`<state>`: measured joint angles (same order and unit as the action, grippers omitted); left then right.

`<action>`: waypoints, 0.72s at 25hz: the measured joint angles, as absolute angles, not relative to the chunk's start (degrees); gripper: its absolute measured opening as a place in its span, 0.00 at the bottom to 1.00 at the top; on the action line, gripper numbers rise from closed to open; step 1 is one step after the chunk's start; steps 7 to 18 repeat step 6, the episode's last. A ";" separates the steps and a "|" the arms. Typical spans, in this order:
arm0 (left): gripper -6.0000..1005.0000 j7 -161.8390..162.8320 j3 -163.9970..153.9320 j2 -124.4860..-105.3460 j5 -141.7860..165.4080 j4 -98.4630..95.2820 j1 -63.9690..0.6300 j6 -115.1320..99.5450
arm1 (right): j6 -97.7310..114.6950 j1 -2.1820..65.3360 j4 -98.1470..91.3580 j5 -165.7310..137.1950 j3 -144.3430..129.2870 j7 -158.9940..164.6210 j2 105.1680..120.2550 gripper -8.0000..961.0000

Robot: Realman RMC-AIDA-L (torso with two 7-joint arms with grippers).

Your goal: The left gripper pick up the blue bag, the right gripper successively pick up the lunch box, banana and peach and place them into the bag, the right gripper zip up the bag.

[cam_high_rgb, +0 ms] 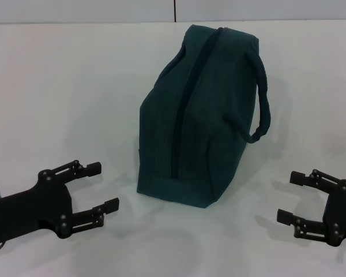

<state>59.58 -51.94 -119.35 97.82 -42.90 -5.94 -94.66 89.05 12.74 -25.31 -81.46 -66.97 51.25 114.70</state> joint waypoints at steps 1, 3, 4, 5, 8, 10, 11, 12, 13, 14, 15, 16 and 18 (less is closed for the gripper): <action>0.79 59.58 -51.94 -119.36 97.82 -42.90 -5.92 -94.68 | 89.13 12.74 -25.33 -81.42 -66.97 51.16 114.70 0.88; 0.79 59.57 -51.99 -119.40 97.82 -42.89 -5.88 -94.69 | 89.22 12.74 -25.33 -81.12 -66.97 50.89 114.70 0.88; 0.79 59.57 -52.03 -119.43 97.82 -42.89 -5.88 -94.71 | 89.23 12.74 -25.33 -80.97 -66.97 50.83 114.70 0.88; 0.79 59.57 -52.03 -119.43 97.82 -42.89 -5.88 -94.76 | 89.25 12.74 -25.31 -80.84 -66.97 50.78 114.70 0.88; 0.79 59.56 -52.01 -119.44 97.82 -42.88 -5.88 -94.92 | 89.27 12.74 -25.29 -80.81 -66.97 50.75 114.70 0.88; 0.79 59.56 -52.01 -119.44 97.82 -42.88 -5.88 -94.92 | 89.27 12.74 -25.29 -80.81 -66.97 50.75 114.70 0.88; 0.79 59.56 -52.01 -119.44 97.82 -42.88 -5.88 -94.92 | 89.27 12.74 -25.29 -80.81 -66.97 50.75 114.70 0.88; 0.79 59.56 -52.01 -119.44 97.82 -42.88 -5.88 -94.92 | 89.27 12.74 -25.29 -80.81 -66.97 50.75 114.70 0.88; 0.79 59.56 -52.01 -119.44 97.82 -42.88 -5.88 -94.92 | 89.27 12.74 -25.29 -80.81 -66.97 50.75 114.70 0.88; 0.79 59.56 -52.01 -119.44 97.82 -42.88 -5.88 -94.92 | 89.27 12.74 -25.29 -80.81 -66.97 50.75 114.70 0.88; 0.79 59.56 -52.01 -119.44 97.82 -42.88 -5.88 -94.92 | 89.27 12.74 -25.29 -80.81 -66.97 50.75 114.70 0.88; 0.79 59.56 -52.01 -119.44 97.82 -42.88 -5.88 -94.92 | 89.27 12.74 -25.29 -80.81 -66.97 50.75 114.70 0.88; 0.79 59.56 -52.01 -119.44 97.82 -42.88 -5.88 -94.92 | 89.27 12.74 -25.29 -80.81 -66.97 50.75 114.70 0.88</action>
